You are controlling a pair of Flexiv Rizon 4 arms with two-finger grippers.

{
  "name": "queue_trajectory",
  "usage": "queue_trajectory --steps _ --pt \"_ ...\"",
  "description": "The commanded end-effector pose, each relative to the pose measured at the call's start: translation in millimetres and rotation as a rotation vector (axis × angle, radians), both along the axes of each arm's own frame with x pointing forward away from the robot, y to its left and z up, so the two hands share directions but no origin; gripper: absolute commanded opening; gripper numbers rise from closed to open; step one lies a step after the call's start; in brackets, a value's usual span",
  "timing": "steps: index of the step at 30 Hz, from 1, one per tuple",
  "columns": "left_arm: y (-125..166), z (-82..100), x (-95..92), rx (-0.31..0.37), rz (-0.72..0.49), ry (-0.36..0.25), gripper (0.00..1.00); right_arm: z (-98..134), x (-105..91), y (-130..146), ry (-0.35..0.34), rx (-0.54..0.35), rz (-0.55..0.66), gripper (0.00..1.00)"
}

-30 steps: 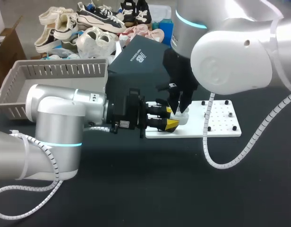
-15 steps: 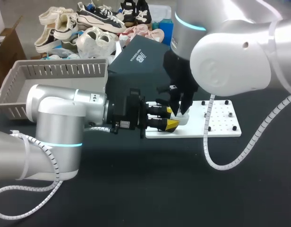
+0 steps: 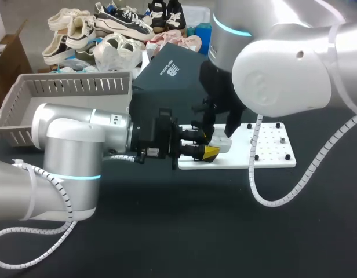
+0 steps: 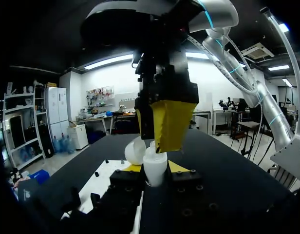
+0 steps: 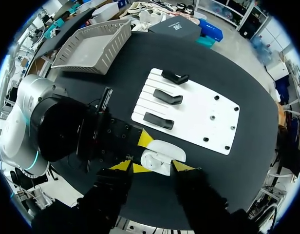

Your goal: Pick up each earbud case from the left stands, insert the matching earbuds, close the lid, and place the case in the box.

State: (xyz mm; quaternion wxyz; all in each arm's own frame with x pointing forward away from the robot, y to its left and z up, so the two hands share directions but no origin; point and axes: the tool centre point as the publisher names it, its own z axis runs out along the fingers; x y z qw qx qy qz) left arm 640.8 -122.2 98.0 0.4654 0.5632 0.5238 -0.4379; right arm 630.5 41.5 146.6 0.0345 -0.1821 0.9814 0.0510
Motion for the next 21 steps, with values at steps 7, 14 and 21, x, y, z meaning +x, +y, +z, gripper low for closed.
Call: queue_trajectory --steps 7,14,21 --pt "0 -0.1 -1.5 -0.002 0.004 -0.002 0.00 17 6.5 -28 -0.052 0.041 -0.175 1.00" --pt "0 -0.1 -1.5 -0.002 0.004 -0.002 0.00 7 32.4 -44 -0.057 0.057 -0.416 1.00" --pt "0 -0.1 -1.5 -0.002 0.004 -0.002 0.00 4 48.5 -54 -0.057 0.082 -0.512 1.00"
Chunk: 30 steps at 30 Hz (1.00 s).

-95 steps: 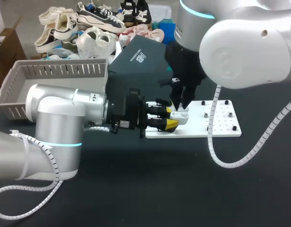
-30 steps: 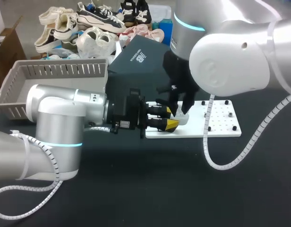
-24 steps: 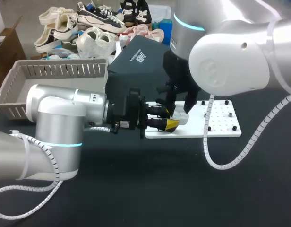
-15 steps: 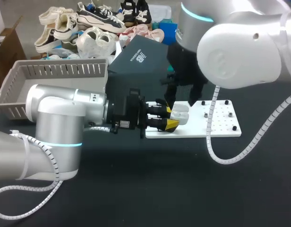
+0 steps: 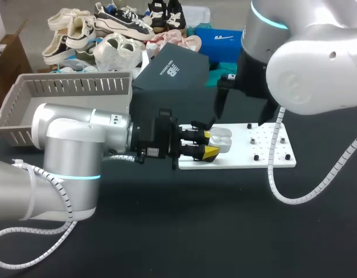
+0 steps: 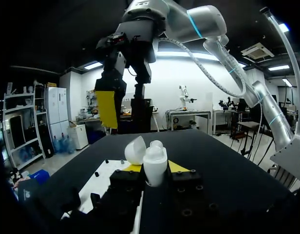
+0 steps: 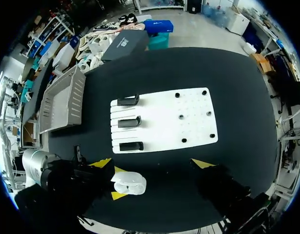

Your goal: Pick up each earbud case from the left stands, insert the matching earbuds, close the lid, and place the case in the box.

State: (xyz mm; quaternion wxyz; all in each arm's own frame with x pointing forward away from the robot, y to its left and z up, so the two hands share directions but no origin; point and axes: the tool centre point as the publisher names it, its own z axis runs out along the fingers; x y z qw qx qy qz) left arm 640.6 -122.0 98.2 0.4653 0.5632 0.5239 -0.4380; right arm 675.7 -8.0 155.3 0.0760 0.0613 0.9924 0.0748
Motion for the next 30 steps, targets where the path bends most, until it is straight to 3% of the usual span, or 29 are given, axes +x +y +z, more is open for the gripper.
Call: queue_trajectory --steps 1,11,24,30 --pt "0 -0.3 -1.3 -0.002 0.004 -0.002 0.00 -7 5.4 -6 -0.008 -0.001 -0.032 1.00" --pt "0 -0.3 -1.3 -0.002 0.004 -0.002 0.00 -26 0.6 -10 0.029 -0.046 -0.022 1.00" --pt "0 -0.3 -1.3 -0.002 0.004 -0.002 0.00 -15 -26.8 -12 0.036 -0.043 0.058 1.00" --pt "0 -0.3 -1.3 -0.002 0.004 -0.002 0.00 -12 -30.3 -16 0.003 -0.040 0.043 1.00"
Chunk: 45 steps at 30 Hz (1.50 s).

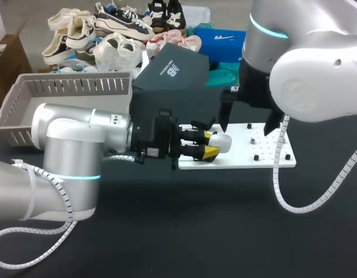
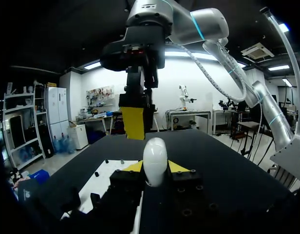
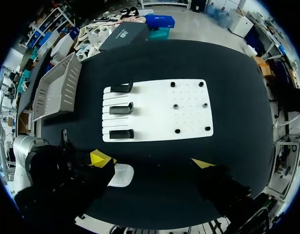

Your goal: Pick up each earbud case from the left stands, insert the matching earbuds, close the lid, and place the case in the box.

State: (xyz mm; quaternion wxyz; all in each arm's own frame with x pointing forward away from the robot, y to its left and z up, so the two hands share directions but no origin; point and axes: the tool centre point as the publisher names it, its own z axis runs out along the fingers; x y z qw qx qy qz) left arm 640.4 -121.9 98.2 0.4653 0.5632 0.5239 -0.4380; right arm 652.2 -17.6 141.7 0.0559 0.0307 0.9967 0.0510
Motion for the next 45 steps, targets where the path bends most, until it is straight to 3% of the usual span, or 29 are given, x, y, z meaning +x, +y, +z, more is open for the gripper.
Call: queue_trajectory --steps 1,5,7,13,16,25,32,37,39,45 --pt "0 -0.3 -1.1 -0.002 0.004 -0.002 0.00 4 -6.7 -9 -0.045 0.020 -0.028 1.00" --pt "0 -0.3 -1.1 -0.002 0.004 -0.002 0.00 17 -13.7 -21 -0.122 0.030 -0.025 1.00" --pt "10 11.2 0.4 -0.020 0.010 0.001 0.00 24 -23.8 -28 -0.152 0.022 0.029 1.00" --pt "49 42.1 4.5 -0.070 0.081 0.006 0.00 34 -57.5 -41 -0.139 0.003 0.275 1.00" --pt "70 52.1 5.2 -0.070 0.119 0.000 0.00 34 -66.5 -47 -0.128 0.020 0.330 1.00" --pt "139 68.2 4.6 -0.075 0.275 0.027 0.00 27 -63.5 -52 -0.112 0.048 0.313 1.00" --pt "198 69.7 11.3 -0.069 0.441 0.069 0.00 27 -63.5 -52 -0.112 0.048 0.313 1.00" --pt "234 66.0 26.6 -0.018 0.563 0.106 0.00 27 -63.5 -52 -0.112 0.048 0.313 1.00" --pt "247 63.6 36.2 -0.029 0.622 0.149 0.00 27 -63.5 -52 -0.112 0.048 0.313 1.00" --pt "266 51.8 76.8 -0.027 0.735 0.205 0.00 27 -63.5 -52 -0.112 0.048 0.313 1.00"
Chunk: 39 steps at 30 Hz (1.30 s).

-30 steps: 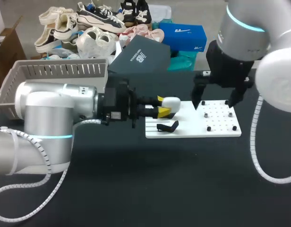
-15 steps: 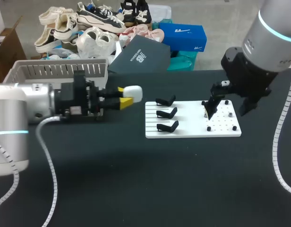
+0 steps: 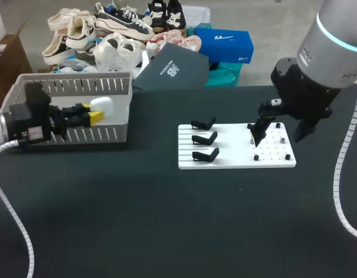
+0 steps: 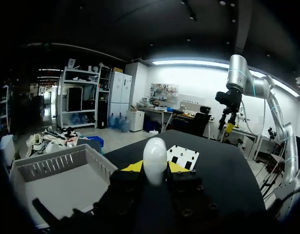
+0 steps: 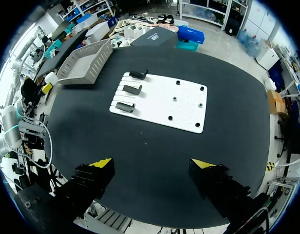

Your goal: Pick up each earbud case from the left stands, insert the matching earbuds, close the lid, and place the case in the box.

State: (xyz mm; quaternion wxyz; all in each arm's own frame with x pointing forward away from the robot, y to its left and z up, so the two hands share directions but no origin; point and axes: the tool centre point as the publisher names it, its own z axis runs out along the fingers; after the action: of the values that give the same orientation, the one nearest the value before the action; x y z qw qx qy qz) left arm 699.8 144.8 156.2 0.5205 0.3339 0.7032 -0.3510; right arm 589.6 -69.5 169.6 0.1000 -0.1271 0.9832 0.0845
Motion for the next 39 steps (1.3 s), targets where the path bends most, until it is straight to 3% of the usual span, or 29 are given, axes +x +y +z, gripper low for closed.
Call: queue_trajectory --steps 1,5,10,17,18,19,20,23,28,34,39 --pt "-2 -8.1 22.5 0.027 0.157 0.001 0.00 -1 -0.9 0 -0.003 0.001 -0.001 1.00" --pt "4 -25.5 55.5 0.007 0.223 0.050 0.00 -1 -0.9 0 -0.003 0.001 -0.001 1.00" --pt "14 -38.6 76.3 0.091 0.298 0.120 0.00 -1 -0.9 0 -0.003 0.001 -0.001 1.00" --pt "27 -54.7 87.1 0.160 0.351 0.202 0.00 -1 -0.9 0 -0.003 0.001 -0.001 1.00" --pt "27 -55.9 87.1 0.165 0.354 0.206 0.07 -1 -0.9 0 -0.003 0.001 -0.001 1.00" --pt "28 -57.0 87.0 0.163 0.340 0.213 0.42 -1 -0.9 0 -0.003 0.001 -0.001 1.00" --pt "28 -58.0 86.7 0.158 0.335 0.209 1.00 -1 -0.9 0 -0.003 0.001 -0.001 1.00" --pt "28 -57.3 81.3 0.164 0.341 0.201 1.00 -1 -0.9 0 -0.003 0.001 -0.001 1.00" --pt "20 -44.2 72.1 0.166 0.308 0.137 1.00 -1 -0.9 0 -0.003 0.001 -0.001 1.00" --pt "-19 -12.6 46.5 0.142 0.161 0.012 1.00 -1 -0.9 0 -0.003 0.001 -0.001 1.00" --pt "-50 -4.3 25.4 0.076 0.035 -0.023 1.00 -1 -0.9 0 -0.003 0.001 -0.001 1.00"
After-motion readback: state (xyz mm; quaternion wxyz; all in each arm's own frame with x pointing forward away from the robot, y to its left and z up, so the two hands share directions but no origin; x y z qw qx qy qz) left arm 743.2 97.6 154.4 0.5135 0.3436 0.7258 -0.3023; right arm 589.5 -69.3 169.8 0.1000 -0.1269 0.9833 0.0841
